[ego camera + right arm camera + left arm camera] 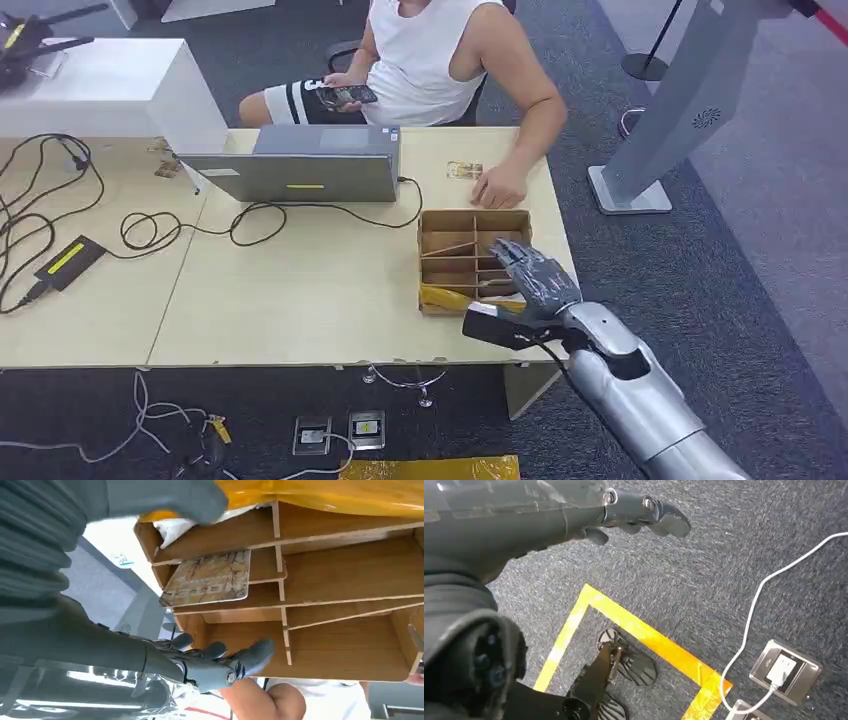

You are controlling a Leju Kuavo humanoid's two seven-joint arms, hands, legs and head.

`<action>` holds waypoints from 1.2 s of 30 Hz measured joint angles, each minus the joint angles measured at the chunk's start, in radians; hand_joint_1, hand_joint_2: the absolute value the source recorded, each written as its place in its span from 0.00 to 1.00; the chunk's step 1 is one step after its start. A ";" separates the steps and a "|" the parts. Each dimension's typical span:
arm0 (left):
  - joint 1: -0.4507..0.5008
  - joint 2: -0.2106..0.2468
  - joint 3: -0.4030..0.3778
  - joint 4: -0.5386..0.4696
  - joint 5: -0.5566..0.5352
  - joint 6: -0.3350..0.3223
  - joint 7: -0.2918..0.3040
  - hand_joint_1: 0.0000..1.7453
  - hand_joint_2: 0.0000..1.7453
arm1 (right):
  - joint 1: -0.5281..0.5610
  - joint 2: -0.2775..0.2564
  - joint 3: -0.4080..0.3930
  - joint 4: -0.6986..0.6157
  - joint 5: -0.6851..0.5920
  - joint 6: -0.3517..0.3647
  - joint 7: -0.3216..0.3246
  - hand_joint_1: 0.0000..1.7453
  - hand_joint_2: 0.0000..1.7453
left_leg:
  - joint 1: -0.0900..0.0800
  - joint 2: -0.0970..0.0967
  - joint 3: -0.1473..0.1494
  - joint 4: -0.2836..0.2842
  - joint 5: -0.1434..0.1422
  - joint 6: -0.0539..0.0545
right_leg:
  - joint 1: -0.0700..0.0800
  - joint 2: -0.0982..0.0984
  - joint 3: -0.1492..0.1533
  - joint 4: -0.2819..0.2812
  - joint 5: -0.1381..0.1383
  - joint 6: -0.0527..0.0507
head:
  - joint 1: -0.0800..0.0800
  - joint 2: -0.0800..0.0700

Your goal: Pass the card to the sensor for recognition and then transmit it.

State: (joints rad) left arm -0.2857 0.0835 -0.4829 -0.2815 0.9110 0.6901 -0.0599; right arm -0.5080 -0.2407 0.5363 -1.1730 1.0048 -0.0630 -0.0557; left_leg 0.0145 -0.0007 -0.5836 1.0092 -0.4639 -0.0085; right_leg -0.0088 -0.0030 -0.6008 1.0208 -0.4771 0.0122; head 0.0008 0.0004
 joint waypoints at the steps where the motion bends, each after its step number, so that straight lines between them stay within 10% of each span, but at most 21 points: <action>1: 0.000 0.000 0.000 0.000 0.000 0.000 0.000 0.00 0.00 | -0.001 0.002 -0.001 0.004 0.000 -0.001 -0.001 1.00 1.00 | 0.000 0.000 0.000 0.000 0.000 0.000 | 0.000 0.000 0.000 0.000 0.000 0.000 | 0.000 0.000; 24: -0.008 -0.001 -0.003 0.000 -0.016 -0.012 0.002 0.00 0.00 | -0.001 0.008 -0.013 0.036 -0.017 -0.033 0.008 1.00 1.00 | 0.000 0.000 0.000 0.000 0.000 0.000 | 0.000 0.000 0.000 0.000 0.000 0.000 | 0.000 0.000; 36: -0.017 -0.001 -0.004 0.000 -0.029 -0.006 0.005 0.00 0.00 | -0.094 0.010 -0.063 0.036 -0.039 -0.198 -0.032 1.00 1.00 | 0.000 0.000 0.000 0.000 0.000 0.000 | 0.000 0.000 0.000 0.000 0.001 0.000 | 0.000 0.000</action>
State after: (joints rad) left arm -0.3024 0.0824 -0.4871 -0.2815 0.8824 0.6844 -0.0553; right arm -0.6020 -0.2308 0.4738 -1.1368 0.9659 -0.2610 -0.0874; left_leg 0.0144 -0.0007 -0.5832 1.0093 -0.4636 -0.0084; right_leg -0.0089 -0.0026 -0.6007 1.0209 -0.4762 0.0125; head 0.0008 0.0004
